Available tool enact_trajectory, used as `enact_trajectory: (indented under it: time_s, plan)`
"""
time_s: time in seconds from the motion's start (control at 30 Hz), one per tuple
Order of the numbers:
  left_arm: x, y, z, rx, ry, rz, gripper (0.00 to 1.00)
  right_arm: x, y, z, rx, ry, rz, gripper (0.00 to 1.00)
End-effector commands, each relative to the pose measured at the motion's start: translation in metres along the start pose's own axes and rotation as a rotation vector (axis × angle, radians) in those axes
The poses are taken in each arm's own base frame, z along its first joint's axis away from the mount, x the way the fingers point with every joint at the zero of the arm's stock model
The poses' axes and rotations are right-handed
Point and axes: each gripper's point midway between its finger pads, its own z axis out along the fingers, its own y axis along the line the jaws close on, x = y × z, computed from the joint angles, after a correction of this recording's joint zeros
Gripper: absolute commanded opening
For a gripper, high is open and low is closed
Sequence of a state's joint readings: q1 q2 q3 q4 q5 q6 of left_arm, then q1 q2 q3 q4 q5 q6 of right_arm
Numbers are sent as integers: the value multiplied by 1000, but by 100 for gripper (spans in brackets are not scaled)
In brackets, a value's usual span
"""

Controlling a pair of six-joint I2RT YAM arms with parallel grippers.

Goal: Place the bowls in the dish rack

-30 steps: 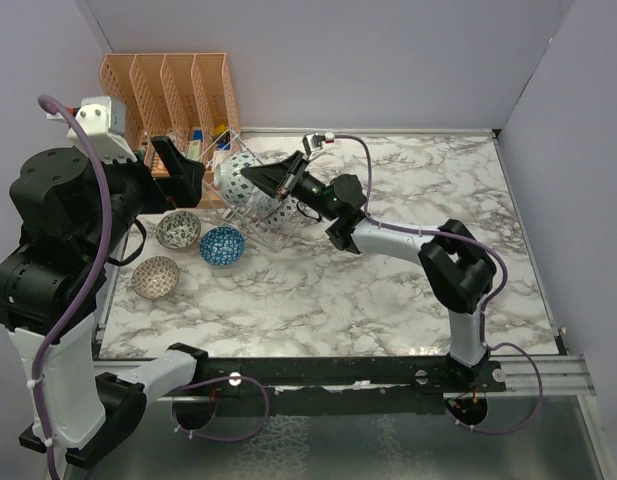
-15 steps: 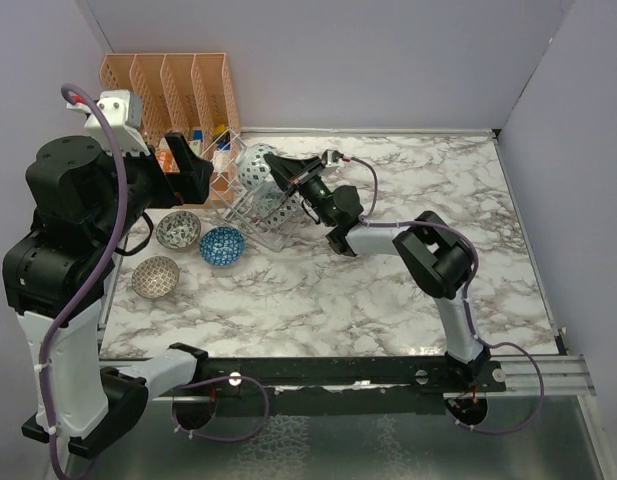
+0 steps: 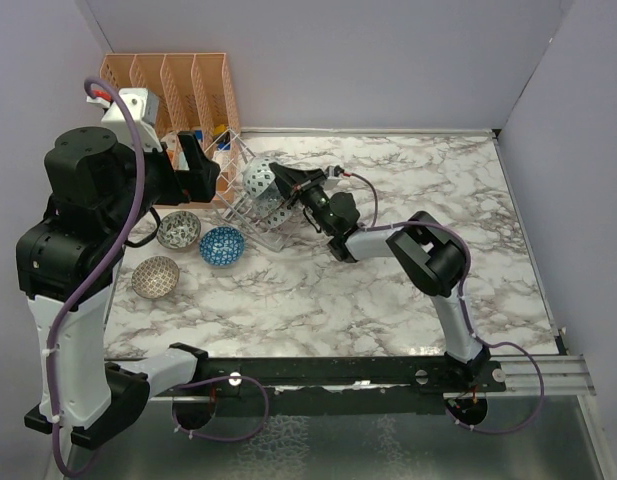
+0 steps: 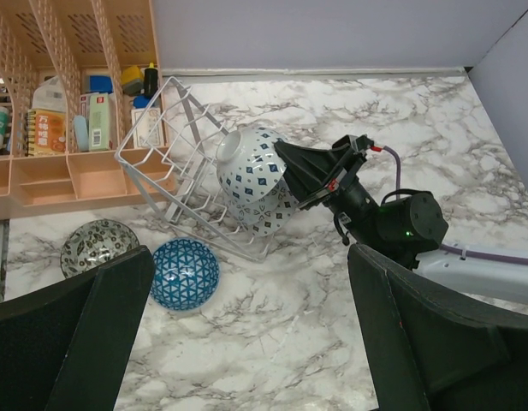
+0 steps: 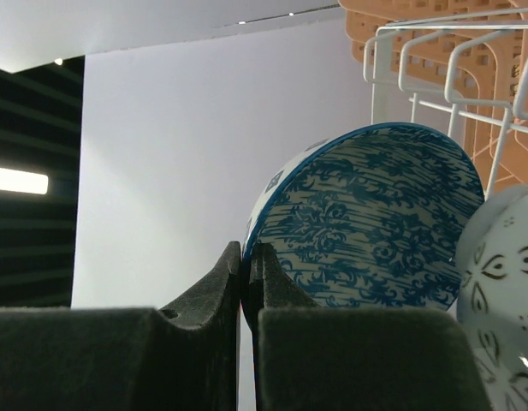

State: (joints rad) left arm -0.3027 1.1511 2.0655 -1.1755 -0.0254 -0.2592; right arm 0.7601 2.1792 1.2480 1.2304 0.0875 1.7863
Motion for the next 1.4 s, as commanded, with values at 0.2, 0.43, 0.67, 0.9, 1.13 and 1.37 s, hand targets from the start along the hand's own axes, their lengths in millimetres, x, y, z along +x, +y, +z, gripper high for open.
enact_trajectory:
  time_s: [0.2,0.43,0.67,0.9,1.13,1.37]
  plan:
    - [0,-3,3,20,1,17,99,-2,-14,5,-13,-25,101,1]
    - [1,-2,6,13,6,23,99,-5,-28,8,4,-33,107,2]
    - [0,-1,7,11,6,23,99,-7,-36,2,45,-40,102,16]
    - [-1,-2,6,13,2,15,99,-4,-29,0,55,-30,95,34]
    - [-4,-4,7,18,-5,8,99,-3,-27,-4,127,-36,83,45]
    - [-5,-6,7,26,-7,1,99,-6,-22,-13,170,-46,84,46]
